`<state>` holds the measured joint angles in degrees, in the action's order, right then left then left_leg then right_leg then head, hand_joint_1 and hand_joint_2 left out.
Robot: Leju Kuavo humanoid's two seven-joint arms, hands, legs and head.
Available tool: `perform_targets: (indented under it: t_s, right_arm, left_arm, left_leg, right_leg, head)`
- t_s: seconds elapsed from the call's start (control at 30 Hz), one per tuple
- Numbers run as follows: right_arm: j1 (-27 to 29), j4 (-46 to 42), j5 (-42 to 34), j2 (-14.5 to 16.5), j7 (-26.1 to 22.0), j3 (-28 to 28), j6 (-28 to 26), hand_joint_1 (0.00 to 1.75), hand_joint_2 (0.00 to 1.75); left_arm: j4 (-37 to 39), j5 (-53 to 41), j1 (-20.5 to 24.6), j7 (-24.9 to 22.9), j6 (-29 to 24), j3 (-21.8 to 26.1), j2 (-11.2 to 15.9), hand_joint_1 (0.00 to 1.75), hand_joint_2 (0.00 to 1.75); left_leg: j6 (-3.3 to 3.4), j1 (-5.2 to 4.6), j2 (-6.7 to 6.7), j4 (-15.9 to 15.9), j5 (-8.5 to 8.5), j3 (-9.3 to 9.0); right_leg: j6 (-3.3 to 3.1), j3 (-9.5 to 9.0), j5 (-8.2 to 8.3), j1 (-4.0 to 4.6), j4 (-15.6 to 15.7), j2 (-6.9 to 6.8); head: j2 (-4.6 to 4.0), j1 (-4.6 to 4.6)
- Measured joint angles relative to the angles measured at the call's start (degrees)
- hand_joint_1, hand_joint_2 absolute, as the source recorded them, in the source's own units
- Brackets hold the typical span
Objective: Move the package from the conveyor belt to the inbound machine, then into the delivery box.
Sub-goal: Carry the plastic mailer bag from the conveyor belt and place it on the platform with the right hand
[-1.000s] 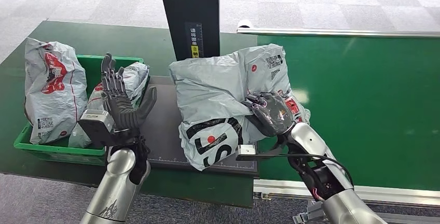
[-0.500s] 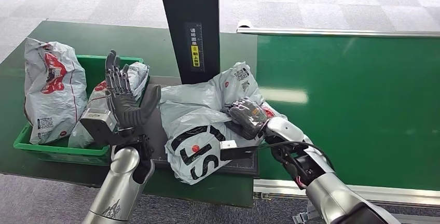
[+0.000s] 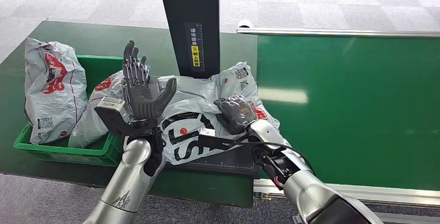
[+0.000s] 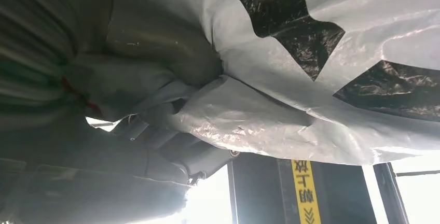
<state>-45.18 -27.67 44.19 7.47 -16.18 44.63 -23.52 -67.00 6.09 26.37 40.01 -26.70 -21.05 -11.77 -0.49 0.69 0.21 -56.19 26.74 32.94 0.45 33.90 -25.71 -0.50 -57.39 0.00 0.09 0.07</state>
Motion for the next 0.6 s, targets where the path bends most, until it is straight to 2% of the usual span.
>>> perform_targets:
  t_s: [0.03, 0.1, 0.27, 0.47, 0.6]
  right_arm:
    - [0.0, 0.39, -0.11, 0.18, 0.01, -0.03, -0.01, 0.06, 1.75]
    - [0.0, 0.99, -0.46, 0.42, -0.31, -0.15, 0.01, 0.0, 1.75]
    - [0.03, 1.87, -2.47, 0.79, -2.87, -1.08, 1.22, 0.0, 1.75]
    - [0.74, 1.66, -9.39, 1.07, -12.58, -4.75, 5.34, 0.0, 1.75]
    - [2.1, -1.3, -16.57, 1.12, -18.7, -8.44, 8.89, 0.0, 1.75]
  left_arm:
    - [0.29, -0.01, 0.16, -0.03, 0.14, -0.22, -0.15, 0.0, 1.75]
    - [0.78, 0.0, 0.41, -0.07, 0.46, -0.64, -0.39, 0.0, 1.75]
    - [1.71, -0.11, 0.8, -0.29, 1.06, -1.28, -0.65, 0.0, 1.75]
    - [2.36, -0.78, 1.06, -0.79, 1.79, -1.64, -0.79, 0.0, 1.75]
    - [2.6, -1.07, 1.12, -0.97, 2.23, -1.64, -0.79, 0.0, 1.75]
  left_leg:
    - [0.0, 0.0, 0.0, 0.0, 0.0, 0.0]
    - [0.0, 0.0, 0.0, 0.0, 0.0, 0.0]
    - [0.0, 0.0, 0.01, 0.0, 0.0, 0.0]
    - [0.0, 0.0, 0.01, 0.0, 0.0, 0.0]
    - [0.0, 0.0, 0.01, 0.0, 0.0, 0.0]
  right_leg:
    - [0.0, 0.0, 0.0, 0.0, 0.0, 0.0]
    - [0.0, 0.0, 0.0, 0.0, 0.0, 0.0]
    - [0.0, 0.01, 0.0, 0.0, 0.0, 0.0]
    - [0.0, 0.01, 0.0, 0.0, 0.0, 0.0]
    - [0.0, 0.01, 0.0, 0.0, 0.0, 0.0]
  head:
    - [0.0, 0.0]
    - [0.0, 0.0]
    - [0.0, -0.01]
    - [0.0, -0.01]
    - [0.0, 0.0]
